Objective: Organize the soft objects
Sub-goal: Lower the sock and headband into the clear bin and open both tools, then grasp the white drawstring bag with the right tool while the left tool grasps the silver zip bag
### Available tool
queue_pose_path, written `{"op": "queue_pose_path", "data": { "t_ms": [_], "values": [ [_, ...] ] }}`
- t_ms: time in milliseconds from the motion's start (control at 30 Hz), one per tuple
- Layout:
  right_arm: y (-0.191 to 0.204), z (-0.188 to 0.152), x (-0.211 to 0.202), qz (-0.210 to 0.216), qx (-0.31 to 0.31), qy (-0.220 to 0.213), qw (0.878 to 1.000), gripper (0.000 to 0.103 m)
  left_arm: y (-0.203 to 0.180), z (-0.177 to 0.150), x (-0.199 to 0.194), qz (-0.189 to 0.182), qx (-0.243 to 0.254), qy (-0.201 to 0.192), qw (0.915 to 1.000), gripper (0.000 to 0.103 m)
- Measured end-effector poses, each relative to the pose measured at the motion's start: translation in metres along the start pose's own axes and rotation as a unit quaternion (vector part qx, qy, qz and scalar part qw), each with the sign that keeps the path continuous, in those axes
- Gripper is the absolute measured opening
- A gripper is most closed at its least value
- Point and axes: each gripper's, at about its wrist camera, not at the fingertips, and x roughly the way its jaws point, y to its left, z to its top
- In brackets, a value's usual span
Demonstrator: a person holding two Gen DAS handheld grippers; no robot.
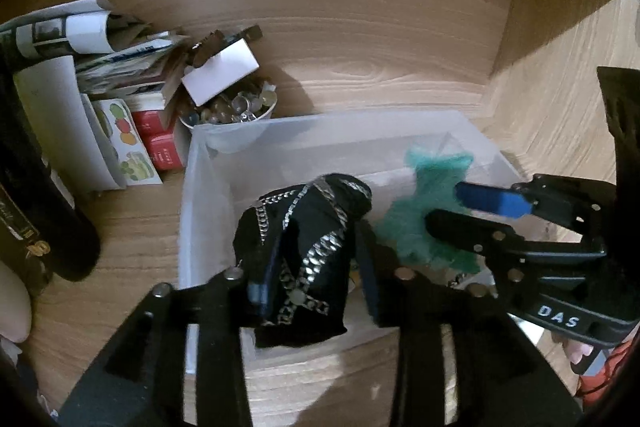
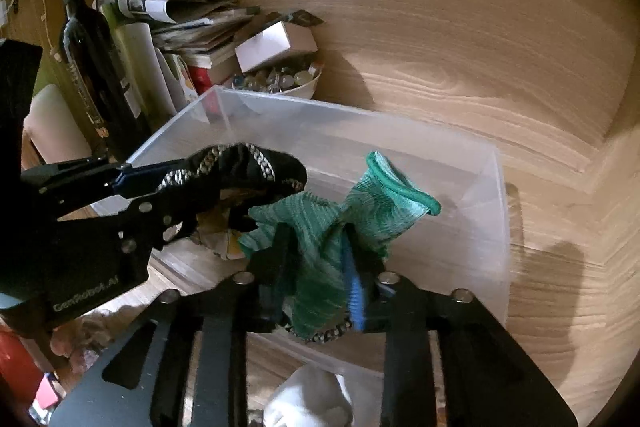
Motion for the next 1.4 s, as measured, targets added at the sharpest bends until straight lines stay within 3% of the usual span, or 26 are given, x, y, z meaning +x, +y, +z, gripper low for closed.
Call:
{"op": "queue_pose_path", "data": {
  "t_ms": [100, 233, 400, 567, 667, 833, 1100, 1400],
  "values": [
    [-0.001, 0.001, -0.011, 0.000, 0.001, -0.017, 1.000, 0.044, 0.001, 0.001, -0.012, 0.005, -0.004, -0.016, 0.9998, 0.051],
    [-0.002, 0.001, -0.034, -0.005, 0.004, -0.044, 0.999, 0.050, 0.004, 0.005, -0.036, 0.012, -0.012, -0.051, 0.9986, 0.059],
    [-0.005, -0.001, -0.066, -0.007, 0.015, -0.082, 0.996, 0.067, 0.003, 0.008, -0.074, 0.022, -0.010, -0.101, 0.9946, 0.072],
    [-0.006, -0.010, -0.097, -0.007, 0.026, -0.116, 0.993, 0.083, 0.001, 0.002, -0.104, 0.027, -0.006, -0.133, 0.9908, 0.093],
    [-0.005, -0.018, -0.107, -0.012, 0.031, -0.126, 0.991, 0.086, 0.000, -0.007, -0.113, 0.030, -0.010, -0.139, 0.9898, 0.099],
    [-0.004, -0.033, -0.111, -0.013, 0.041, -0.119, 0.992, 0.086, -0.004, -0.027, -0.107, 0.035, -0.004, -0.116, 0.9926, 0.099],
    [-0.010, -0.066, -0.096, -0.023, 0.064, -0.084, 0.994, 0.086, -0.006, -0.066, -0.080, 0.027, -0.018, -0.044, 0.9985, 0.099],
    [-0.018, -0.095, -0.074, -0.021, 0.099, -0.045, 0.994, 0.085, -0.011, -0.103, -0.058, 0.017, -0.032, 0.023, 0.9991, 0.099]
  ]
}}
